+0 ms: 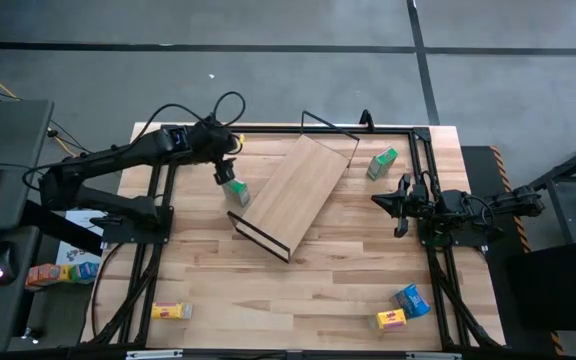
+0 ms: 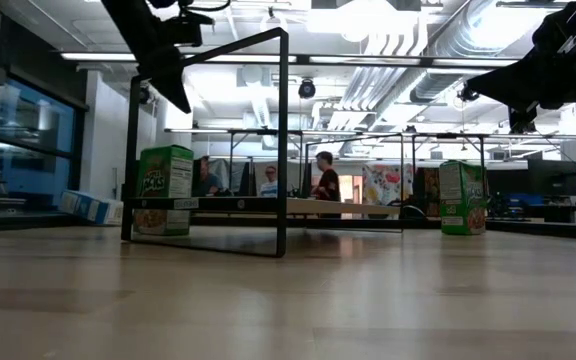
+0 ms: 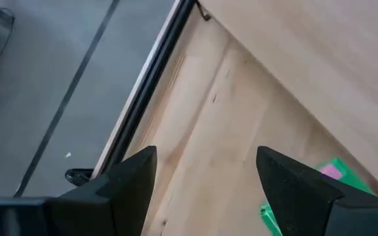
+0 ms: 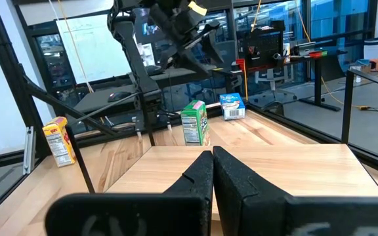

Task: Stack cereal on shelf
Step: Put the left green cereal box on the shelf

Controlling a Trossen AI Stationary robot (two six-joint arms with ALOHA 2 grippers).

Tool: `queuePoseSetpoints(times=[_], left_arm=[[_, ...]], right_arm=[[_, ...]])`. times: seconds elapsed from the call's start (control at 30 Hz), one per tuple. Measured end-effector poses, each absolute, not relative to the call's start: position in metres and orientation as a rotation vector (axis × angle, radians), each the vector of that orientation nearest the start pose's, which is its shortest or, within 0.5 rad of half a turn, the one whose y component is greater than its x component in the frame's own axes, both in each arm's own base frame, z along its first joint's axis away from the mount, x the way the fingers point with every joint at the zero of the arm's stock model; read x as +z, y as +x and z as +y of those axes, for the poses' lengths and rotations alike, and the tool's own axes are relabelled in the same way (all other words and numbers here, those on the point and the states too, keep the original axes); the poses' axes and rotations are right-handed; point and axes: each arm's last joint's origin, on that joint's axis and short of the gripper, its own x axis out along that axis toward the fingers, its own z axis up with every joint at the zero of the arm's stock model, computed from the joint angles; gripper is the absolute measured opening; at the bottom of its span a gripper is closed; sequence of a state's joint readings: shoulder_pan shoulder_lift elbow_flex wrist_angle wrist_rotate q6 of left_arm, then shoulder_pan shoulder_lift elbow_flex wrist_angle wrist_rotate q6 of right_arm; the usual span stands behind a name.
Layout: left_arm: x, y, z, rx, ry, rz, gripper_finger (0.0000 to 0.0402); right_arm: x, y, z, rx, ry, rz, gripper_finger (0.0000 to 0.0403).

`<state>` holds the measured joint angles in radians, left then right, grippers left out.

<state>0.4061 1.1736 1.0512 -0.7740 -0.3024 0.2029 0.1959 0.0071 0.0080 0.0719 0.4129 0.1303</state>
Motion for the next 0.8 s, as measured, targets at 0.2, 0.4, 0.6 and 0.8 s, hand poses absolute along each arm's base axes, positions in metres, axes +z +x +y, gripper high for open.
queuePoseSetpoints(times=[0.2,0.4,0.6,0.8], left_arm=[[0.3007,0.2071,0.0943,0.432,0.090,0.967,0.0255],[0.2989,0.2053,0.0930,0.409,0.087,0.994,0.0288],[0.3007,0.2070,0.0944,0.435,0.110,0.973,0.0314],[0.3007,0.2067,0.0948,0.460,0.092,0.971,0.0315]], right_arm=[[0.1725,0.0954,0.0071,-0.212,0.152,-0.084,0.0000],[0.1724,0.0954,0.0071,-0.212,0.152,-0.083,0.0000],[0.1725,0.0954,0.0071,-0.212,0.152,-0.084,0.0000],[0.1724,0.0954,0.0071,-0.212,0.152,-0.083,0.0000]])
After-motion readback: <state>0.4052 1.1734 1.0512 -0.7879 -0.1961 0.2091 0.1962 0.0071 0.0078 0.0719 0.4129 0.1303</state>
